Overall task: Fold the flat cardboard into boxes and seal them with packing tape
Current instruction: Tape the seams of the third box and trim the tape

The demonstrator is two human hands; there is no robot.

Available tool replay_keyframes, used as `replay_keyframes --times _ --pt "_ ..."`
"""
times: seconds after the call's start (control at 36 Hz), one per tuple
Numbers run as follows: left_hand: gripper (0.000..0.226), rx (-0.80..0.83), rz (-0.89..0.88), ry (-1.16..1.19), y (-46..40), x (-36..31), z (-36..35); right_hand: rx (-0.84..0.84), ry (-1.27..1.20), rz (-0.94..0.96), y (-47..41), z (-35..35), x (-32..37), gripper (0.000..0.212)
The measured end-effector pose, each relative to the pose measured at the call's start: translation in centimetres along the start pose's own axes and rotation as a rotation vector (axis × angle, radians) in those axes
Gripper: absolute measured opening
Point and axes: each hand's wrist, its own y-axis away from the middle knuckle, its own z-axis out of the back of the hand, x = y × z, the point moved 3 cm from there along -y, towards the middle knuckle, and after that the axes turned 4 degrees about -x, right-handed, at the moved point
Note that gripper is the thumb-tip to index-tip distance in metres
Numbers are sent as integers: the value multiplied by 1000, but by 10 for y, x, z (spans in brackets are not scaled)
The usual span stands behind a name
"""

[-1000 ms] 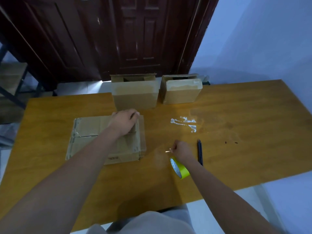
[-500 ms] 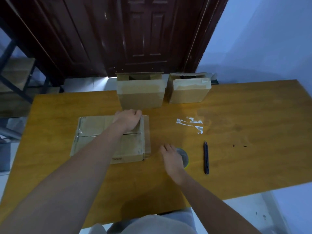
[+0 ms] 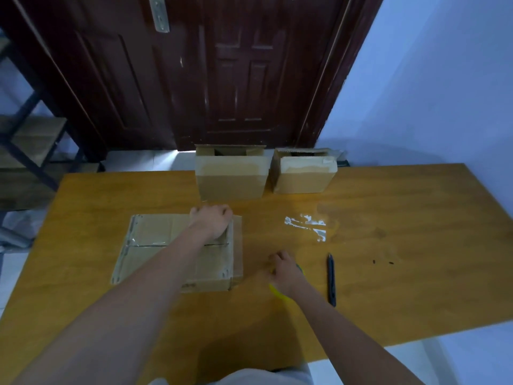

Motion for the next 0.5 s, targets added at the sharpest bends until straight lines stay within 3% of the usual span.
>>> replay_keyframes --times 0.08,0.19,0.25,0.33,0.42,0.5 --pt "43 -93 -55 75 8 5 5 25 9 14 1 2 -3 51" --pt "48 -128 -74 68 21 13 11 -22 -7 8 3 7 1 82" --pt "50 -122 -92 69 25 18 13 -118 24 -19 7 15 10 87" --pt "52 -166 -132 49 33 24 16 -330 28 -24 13 37 33 74" --pt "58 -182 -176 -10 39 28 17 -515 -132 99 16 57 62 49" --pt "63 -114 -192 -81 41 31 10 -569 -254 245 21 68 93 35"
